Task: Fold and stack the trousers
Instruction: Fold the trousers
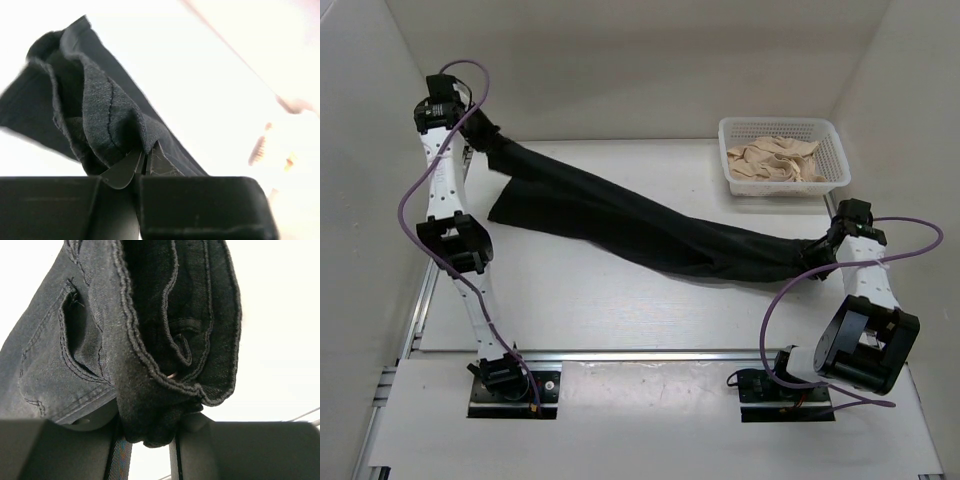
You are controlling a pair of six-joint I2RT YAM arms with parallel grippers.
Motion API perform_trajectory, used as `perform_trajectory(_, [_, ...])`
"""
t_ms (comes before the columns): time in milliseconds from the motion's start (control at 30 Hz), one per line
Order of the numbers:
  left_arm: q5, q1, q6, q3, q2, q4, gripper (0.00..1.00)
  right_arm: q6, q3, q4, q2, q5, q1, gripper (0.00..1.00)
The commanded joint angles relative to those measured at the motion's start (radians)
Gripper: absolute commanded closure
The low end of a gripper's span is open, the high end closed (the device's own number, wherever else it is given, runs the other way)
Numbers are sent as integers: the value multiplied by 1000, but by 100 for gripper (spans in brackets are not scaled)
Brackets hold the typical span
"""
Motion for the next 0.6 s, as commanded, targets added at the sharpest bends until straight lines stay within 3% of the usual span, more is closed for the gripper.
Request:
perform_trajectory(0, [58,15,-20,22,-45,23,90,11,18,24,-46,72,-12,96])
perform_trajectory(167, [91,15,-18,-40,-55,70,90,20,-2,24,-56,93,-12,96])
perform_trajectory(300, [17,15,2,-185,-29,92,90,20,-34,24,-56,102,-12,96])
perform_trajectory(333, [6,15,2,-207,-17,92,81,20,-34,24,-56,102,-12,96])
perform_trajectory(400, [-33,25,26,-276,9,83,53,20,-45,24,-56,102,-12,96])
perform_trajectory(467, [-78,39,36,-322,30,29,11,11,-55,24,-68,102,-12,91])
perform_trajectory(500, [-87,59,36,-354,30,29,0,11,-55,15,-80,102,-12,88])
perform_trajectory(567, [-87,81,36,-466,-32,79,0,1,-65,15,-91,102,-12,76])
